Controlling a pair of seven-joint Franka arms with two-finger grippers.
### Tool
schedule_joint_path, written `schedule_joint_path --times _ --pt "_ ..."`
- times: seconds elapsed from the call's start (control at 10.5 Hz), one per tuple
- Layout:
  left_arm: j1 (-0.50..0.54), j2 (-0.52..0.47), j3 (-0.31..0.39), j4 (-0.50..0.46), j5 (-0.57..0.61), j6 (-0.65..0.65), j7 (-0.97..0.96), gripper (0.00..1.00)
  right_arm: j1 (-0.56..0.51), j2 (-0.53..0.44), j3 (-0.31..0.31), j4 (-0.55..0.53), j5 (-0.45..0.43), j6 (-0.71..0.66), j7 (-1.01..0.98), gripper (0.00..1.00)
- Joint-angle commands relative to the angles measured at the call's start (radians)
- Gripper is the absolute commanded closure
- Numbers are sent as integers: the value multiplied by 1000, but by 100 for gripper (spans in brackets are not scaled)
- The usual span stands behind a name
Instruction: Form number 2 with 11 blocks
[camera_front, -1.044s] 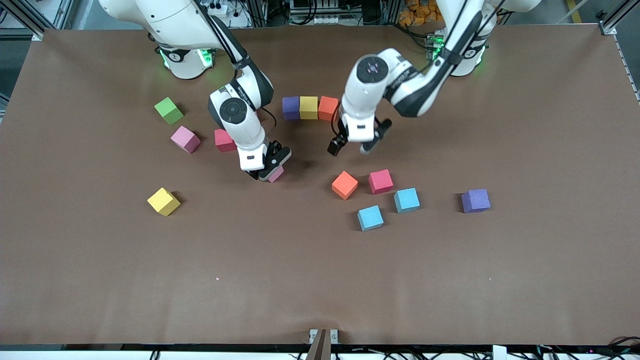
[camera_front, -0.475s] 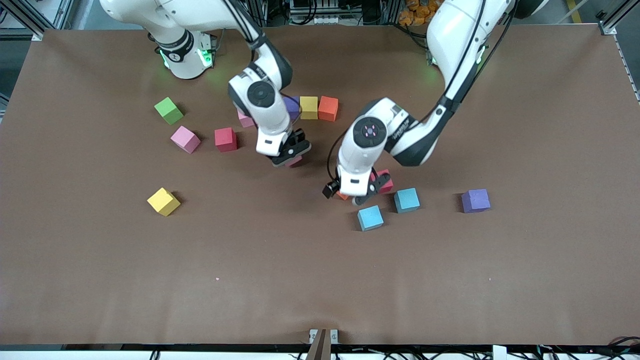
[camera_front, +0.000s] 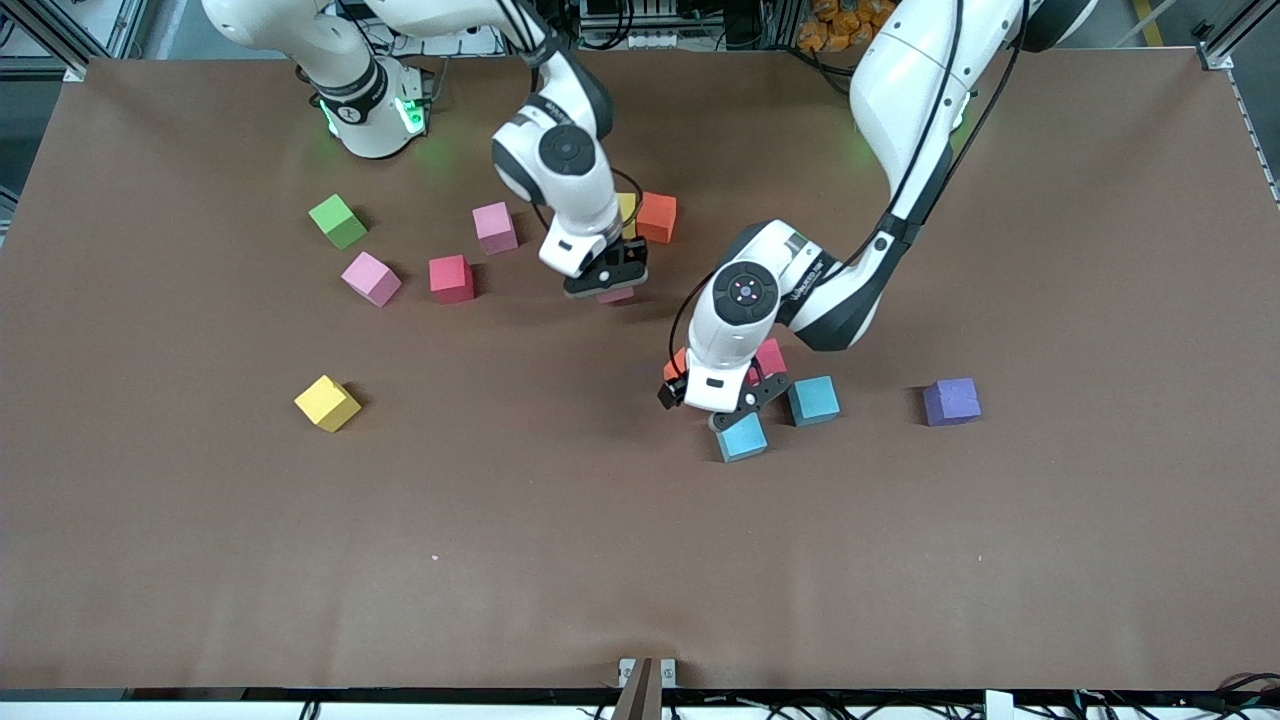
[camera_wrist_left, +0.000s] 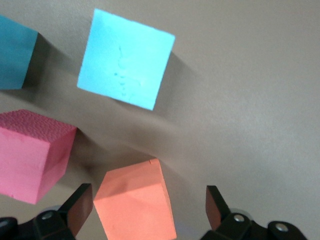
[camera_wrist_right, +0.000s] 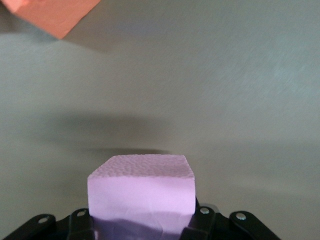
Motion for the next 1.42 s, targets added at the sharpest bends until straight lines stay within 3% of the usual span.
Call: schedule_joint_path --times 0.0,0.66,1.14,1.33 --pt "-60 5 57 29 -49 -28 -1 0 44 10 -7 19 -6 23 115 98" --pt "-83 -1 81 -2 -91 -46 -279 0 113 119 -12 62 -8 112 270 99" --pt "-107 8 81 -29 -91 -46 -306 0 147 136 -22 68 -13 99 307 99" --pt "-107 10 81 -32 -91 -46 -306 0 193 136 -63 63 -16 83 307 99"
